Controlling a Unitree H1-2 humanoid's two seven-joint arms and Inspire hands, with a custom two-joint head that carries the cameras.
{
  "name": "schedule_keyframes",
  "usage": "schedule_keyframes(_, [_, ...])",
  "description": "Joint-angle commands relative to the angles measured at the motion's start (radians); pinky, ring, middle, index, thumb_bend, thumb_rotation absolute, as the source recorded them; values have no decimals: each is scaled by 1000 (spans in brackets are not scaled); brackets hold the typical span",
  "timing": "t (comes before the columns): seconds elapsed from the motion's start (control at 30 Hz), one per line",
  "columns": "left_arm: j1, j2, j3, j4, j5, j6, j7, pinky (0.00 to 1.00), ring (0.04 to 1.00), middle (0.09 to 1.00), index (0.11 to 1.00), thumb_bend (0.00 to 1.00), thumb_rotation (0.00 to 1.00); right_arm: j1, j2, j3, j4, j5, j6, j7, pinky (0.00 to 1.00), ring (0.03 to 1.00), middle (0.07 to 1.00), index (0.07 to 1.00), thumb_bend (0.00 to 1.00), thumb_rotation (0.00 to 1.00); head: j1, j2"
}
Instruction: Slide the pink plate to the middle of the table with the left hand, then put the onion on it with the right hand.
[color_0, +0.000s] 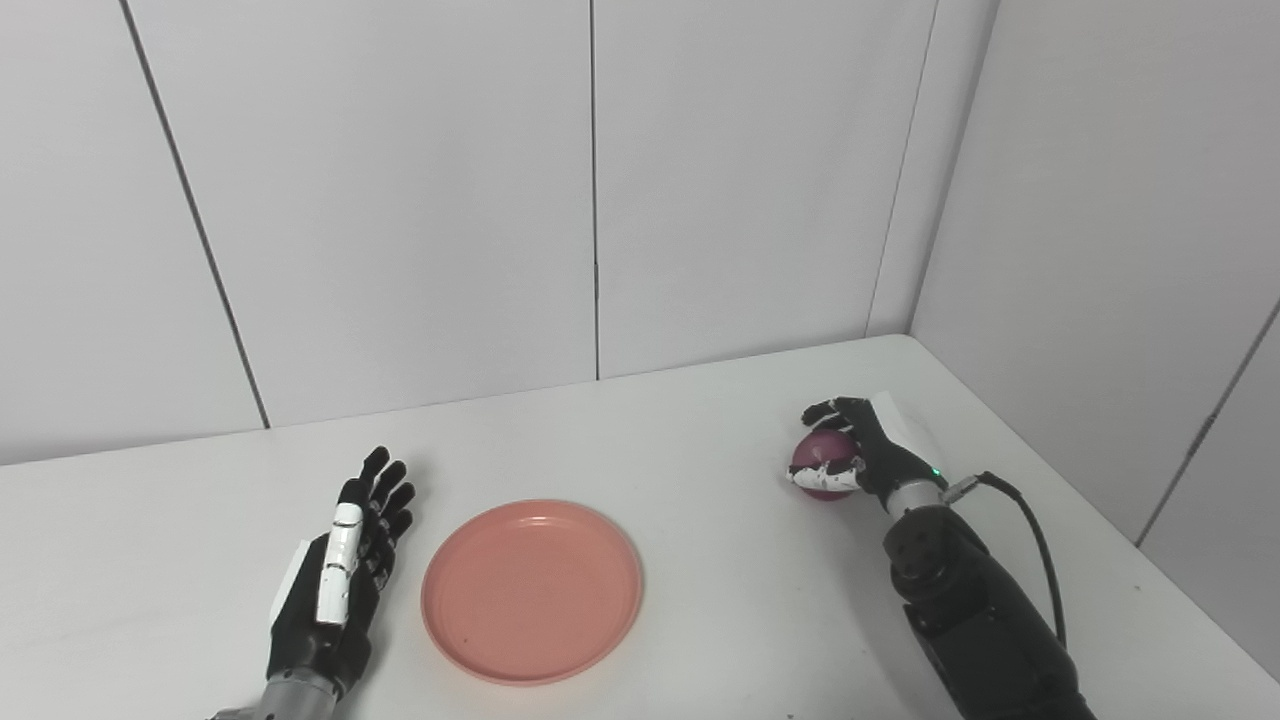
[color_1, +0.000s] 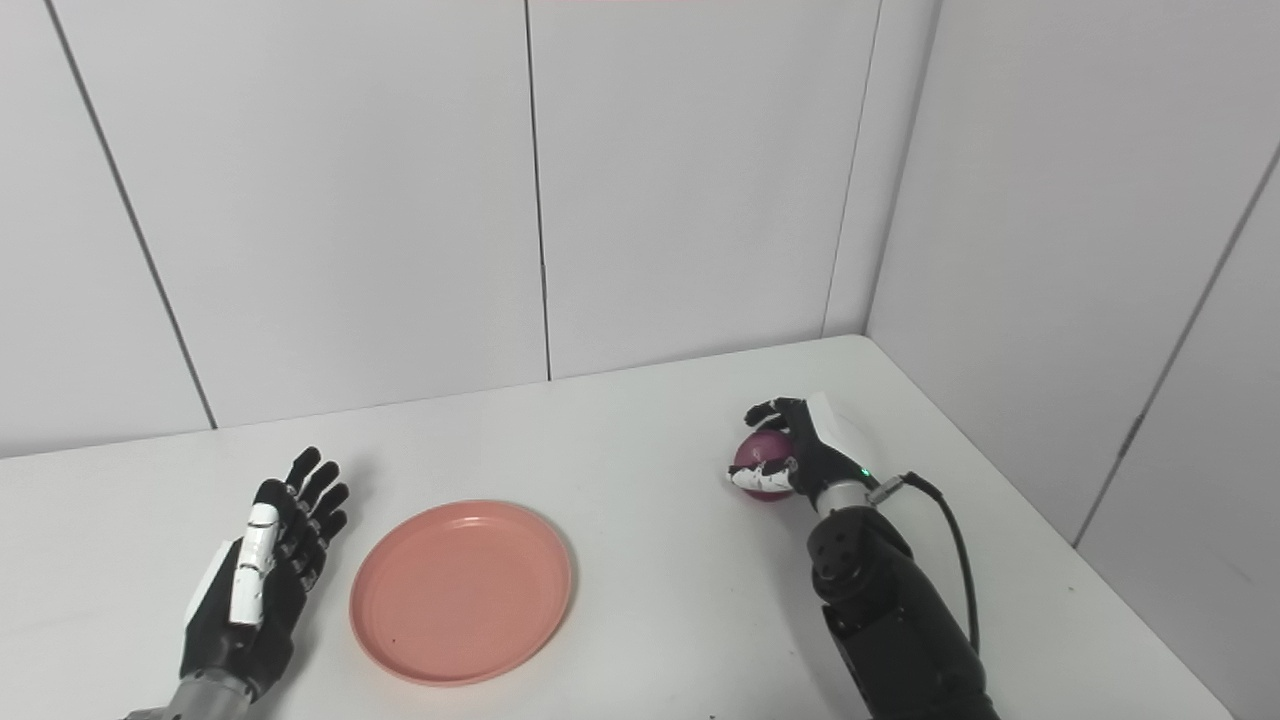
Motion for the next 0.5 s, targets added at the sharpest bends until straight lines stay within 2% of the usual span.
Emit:
schedule_keyframes(0.0, [-36,-7,-2,-31,-4,-12,0,1000,985,987,971,627,1000,-37,-26,-1,-21,-21,-28,-29,437,582,623,610,422,0,2,-1])
schedule_keyframes(0.03, [-37,-8,-1,-28,-6,-14,0,1000,985,987,972,627,1000,-37,-24,-1,-20,-27,-31,-39,437,576,618,604,422,0,4,-3])
schedule_keyframes(0.07, [-37,-9,1,-27,-8,-15,1,1000,983,985,970,628,1000,-37,-22,-2,-20,-30,-33,-47,378,519,592,574,450,0,4,-3])
schedule_keyframes(0.13, [-38,-9,3,-25,-9,-19,1,1000,980,984,969,627,1000,-37,-17,-6,-9,-32,-57,-72,339,470,542,541,485,0,7,-4])
schedule_keyframes(0.23, [-40,-9,3,-26,-6,-18,2,1000,978,983,966,630,1000,-37,-8,-12,-4,-29,-106,-118,324,446,530,508,492,0,10,-7])
schedule_keyframes(0.47, [-43,-5,3,-25,0,-23,4,1000,977,981,963,632,1000,-37,19,-17,-60,-20,-172,-171,293,426,527,527,489,0,13,-6])
